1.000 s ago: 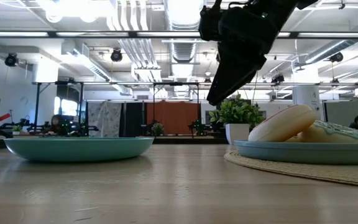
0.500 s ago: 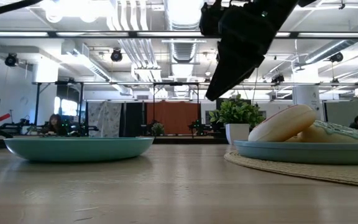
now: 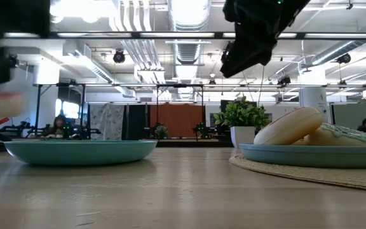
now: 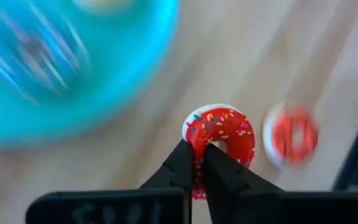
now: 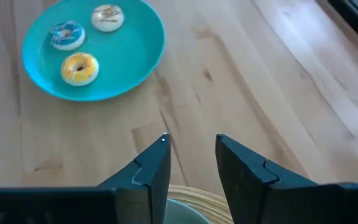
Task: Pick & Place donuts
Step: Put the small red donut on the blue plate, then put the small orange donut on the blue plate
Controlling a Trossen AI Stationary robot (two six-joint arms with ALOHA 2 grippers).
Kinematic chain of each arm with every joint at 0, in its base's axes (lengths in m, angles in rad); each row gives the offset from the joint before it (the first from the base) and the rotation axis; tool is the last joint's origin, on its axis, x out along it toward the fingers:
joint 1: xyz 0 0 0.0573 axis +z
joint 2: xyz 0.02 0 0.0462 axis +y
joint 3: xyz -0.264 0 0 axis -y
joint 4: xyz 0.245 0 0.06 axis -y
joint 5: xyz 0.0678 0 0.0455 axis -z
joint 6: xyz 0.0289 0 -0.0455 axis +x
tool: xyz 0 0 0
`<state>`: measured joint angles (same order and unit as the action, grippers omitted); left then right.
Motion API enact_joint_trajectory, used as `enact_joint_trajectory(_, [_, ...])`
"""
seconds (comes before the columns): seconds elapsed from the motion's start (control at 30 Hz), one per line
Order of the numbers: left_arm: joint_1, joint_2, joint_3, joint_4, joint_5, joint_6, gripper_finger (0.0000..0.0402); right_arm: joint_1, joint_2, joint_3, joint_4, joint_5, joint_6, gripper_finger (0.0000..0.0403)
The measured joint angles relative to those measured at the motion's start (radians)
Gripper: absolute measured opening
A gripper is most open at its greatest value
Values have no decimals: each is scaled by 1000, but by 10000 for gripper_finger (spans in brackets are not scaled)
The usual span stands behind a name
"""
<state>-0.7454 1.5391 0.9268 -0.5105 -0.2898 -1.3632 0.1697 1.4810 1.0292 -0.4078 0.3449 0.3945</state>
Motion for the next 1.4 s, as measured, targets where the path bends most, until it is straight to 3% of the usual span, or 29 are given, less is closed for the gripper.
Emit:
enact_joint_trajectory(0.13, [114,-99,0,-73,-109,149,1,-16,-63,-50,0,13,28,118])
enact_joint_trajectory(0.27, [296,-150,-29,-108,-111,336,1,-16,-98,-94,2,47,91,118])
enact_joint_trajectory(0.47, [565,-154,-126,-31,20,547,0,-9,-110,-108,7,49,148,117])
enact_joint_trajectory(0.6, [666,-129,-186,52,130,640,1,-8,-114,-95,11,50,171,112])
enact_joint_trajectory(0.8, [738,-117,-230,101,133,605,28,-8,-121,-87,8,51,191,109])
enact_joint_trajectory(1.1, [742,-119,-183,76,170,607,101,-8,-121,-87,0,50,202,107])
enact_joint_trajectory(1.4, [706,-193,-101,-62,169,594,108,-8,-121,-87,-2,47,202,106])
